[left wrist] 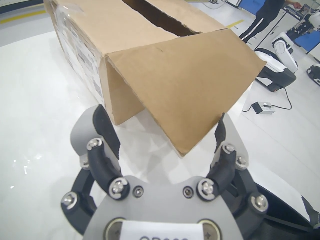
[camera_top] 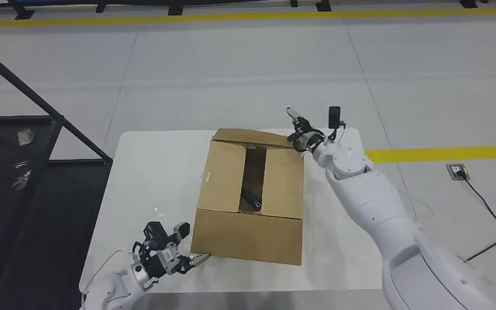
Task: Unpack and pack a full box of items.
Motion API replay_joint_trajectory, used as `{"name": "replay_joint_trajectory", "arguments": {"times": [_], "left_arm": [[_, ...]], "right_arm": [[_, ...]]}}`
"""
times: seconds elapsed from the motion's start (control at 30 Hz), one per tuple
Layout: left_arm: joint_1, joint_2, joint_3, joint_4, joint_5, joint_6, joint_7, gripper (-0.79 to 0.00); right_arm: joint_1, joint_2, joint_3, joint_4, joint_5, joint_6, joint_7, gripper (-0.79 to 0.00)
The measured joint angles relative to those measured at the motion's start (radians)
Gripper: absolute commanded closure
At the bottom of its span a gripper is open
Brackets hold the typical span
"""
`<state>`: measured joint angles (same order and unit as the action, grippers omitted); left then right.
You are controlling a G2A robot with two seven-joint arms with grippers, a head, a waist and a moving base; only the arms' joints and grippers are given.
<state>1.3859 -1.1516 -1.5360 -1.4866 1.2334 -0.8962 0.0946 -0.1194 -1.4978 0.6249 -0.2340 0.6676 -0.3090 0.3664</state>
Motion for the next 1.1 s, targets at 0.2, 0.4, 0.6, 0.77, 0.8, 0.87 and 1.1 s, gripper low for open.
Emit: {"name": "replay_joint_trajectory", "arguments": {"times": [0.2,0.4,0.6,0.77,0.8,0.87,1.1], "left_arm": [[0.009,0.006,-0.016,-0.012,-0.015,0.008,0.030,-0.785],[0.030,0.014,-0.090,-0.004,-0.070,0.081,0.052,-0.785],[0.030,0.009,-0.077,0.023,0.074,0.393,0.037,-0.785],[0.046,0.025,-0.121,0.056,-0.055,0.166,0.086,-0.785],[0.047,0.027,-0.130,0.064,-0.072,0.107,0.093,-0.785],[0.042,0.031,-0.153,0.089,-0.131,0.030,0.099,-0.785],[0.021,0.028,-0.188,0.081,-0.204,0.227,0.055,-0.785]], "right_arm": [[-0.006,0.005,0.049,-0.011,0.048,-0.141,0.137,-0.785],[-0.005,0.013,0.077,-0.051,0.067,-0.181,0.426,-0.785],[-0.003,0.006,0.057,-0.084,-0.020,-0.175,0.528,-0.785],[-0.002,-0.002,0.055,-0.086,-0.070,-0.168,0.490,-0.785],[-0.003,-0.003,0.057,-0.083,-0.072,-0.165,0.486,-0.785],[-0.002,-0.004,0.064,-0.077,-0.073,-0.159,0.484,-0.785],[-0.006,-0.006,0.087,-0.065,-0.078,-0.167,0.493,-0.785]]}}
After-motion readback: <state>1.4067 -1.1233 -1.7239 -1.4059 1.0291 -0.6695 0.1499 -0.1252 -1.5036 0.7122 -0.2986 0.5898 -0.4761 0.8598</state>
